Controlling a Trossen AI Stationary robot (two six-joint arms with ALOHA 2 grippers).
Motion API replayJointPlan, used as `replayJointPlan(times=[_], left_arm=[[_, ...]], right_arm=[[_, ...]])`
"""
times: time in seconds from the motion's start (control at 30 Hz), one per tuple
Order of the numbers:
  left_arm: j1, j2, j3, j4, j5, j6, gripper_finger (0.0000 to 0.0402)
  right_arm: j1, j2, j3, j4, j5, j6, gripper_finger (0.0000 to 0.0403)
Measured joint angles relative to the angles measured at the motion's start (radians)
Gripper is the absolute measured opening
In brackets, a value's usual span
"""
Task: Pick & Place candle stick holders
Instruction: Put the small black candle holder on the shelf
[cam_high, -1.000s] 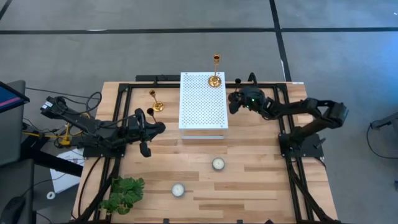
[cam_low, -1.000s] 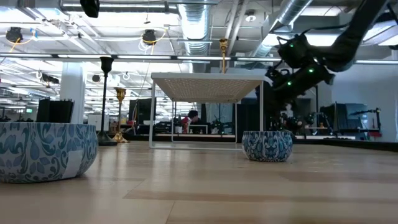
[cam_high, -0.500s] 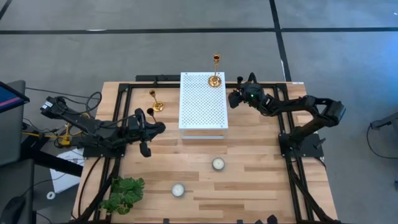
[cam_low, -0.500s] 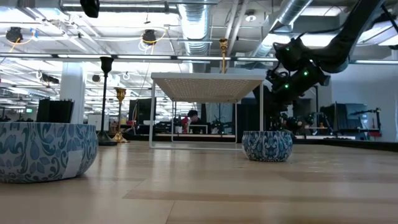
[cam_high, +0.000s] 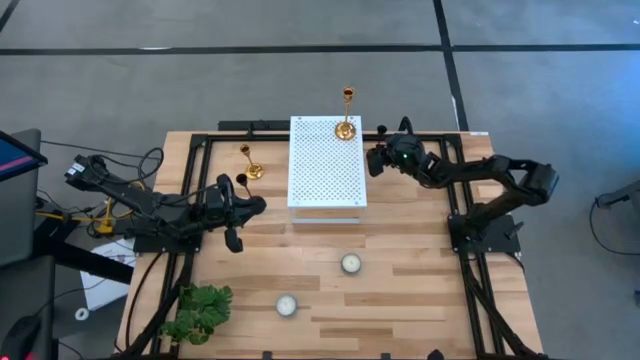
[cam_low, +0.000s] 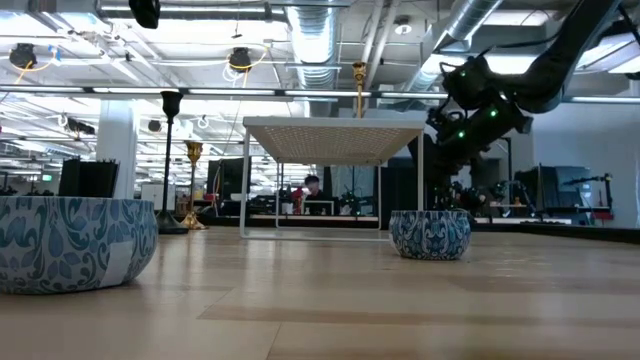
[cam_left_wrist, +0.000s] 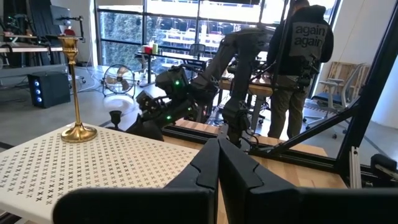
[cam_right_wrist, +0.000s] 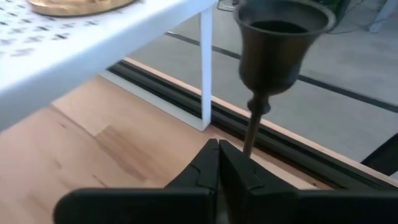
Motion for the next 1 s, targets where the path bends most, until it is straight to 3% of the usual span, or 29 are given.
replayJointPlan(times=[0.23, 0.4, 0.83, 1.0], left_arm=[[0.000, 0.000, 0.000, 0.000, 0.000, 0.000, 0.0006], [0.000, 0.000, 0.000, 0.000, 0.000, 0.000, 0.0006], [0.000, 0.000, 0.000, 0.000, 0.000, 0.000, 0.0006], [0.000, 0.000, 0.000, 0.000, 0.000, 0.000, 0.0006]], right_arm=[[0.010, -0.093, 0.000, -0.135, 0.000, -0.023, 0.0009], [0.005, -0.109, 0.000, -0.215, -0.046, -0.010, 0.0035], [-0.042, -0.109, 0.000, -0.148, -0.050, -0.006, 0.0248], [-0.074, -0.073, 0.000, -0.065, -0.104, 0.000, 0.0275]])
